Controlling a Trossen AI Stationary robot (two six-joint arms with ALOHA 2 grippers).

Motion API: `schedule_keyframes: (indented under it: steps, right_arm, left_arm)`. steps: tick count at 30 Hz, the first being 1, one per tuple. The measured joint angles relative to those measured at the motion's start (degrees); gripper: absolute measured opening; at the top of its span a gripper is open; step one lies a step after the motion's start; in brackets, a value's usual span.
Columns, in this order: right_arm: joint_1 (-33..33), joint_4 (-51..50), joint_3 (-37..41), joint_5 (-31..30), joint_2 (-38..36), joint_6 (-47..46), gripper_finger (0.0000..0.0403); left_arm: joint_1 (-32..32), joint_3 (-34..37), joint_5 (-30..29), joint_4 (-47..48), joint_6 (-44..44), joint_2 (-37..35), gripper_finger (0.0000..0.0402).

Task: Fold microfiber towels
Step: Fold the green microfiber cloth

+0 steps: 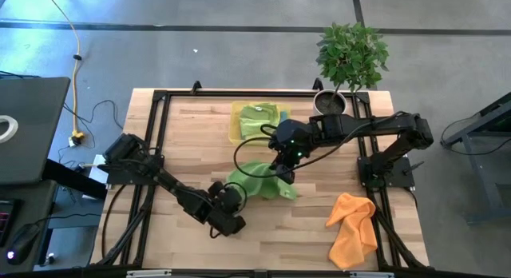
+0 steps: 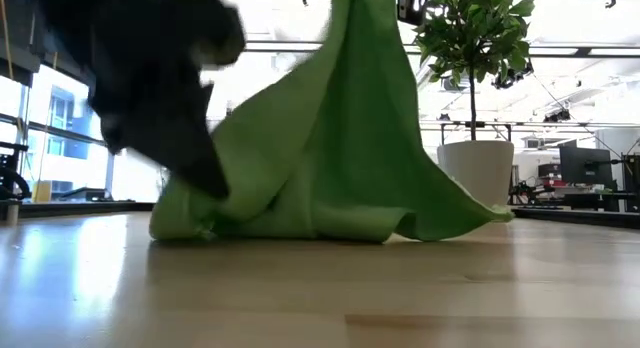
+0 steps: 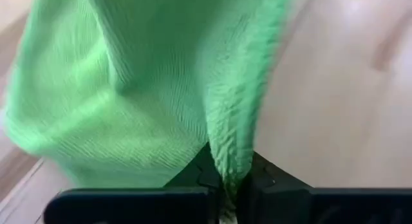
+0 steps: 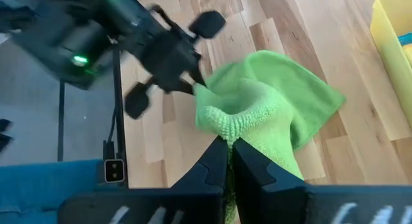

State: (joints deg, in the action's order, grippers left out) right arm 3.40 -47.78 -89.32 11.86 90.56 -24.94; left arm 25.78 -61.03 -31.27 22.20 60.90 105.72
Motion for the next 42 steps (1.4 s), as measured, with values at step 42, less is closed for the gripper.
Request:
schedule_keyframes:
  steps: [42]
  right_arm:
    - [3.35, -19.97, 0.20, -15.94, -13.55, 27.06, 0.0000]
  left_arm:
    - [-16.52, -31.54, -6.86, 50.33, -34.36, -20.71, 0.0000]
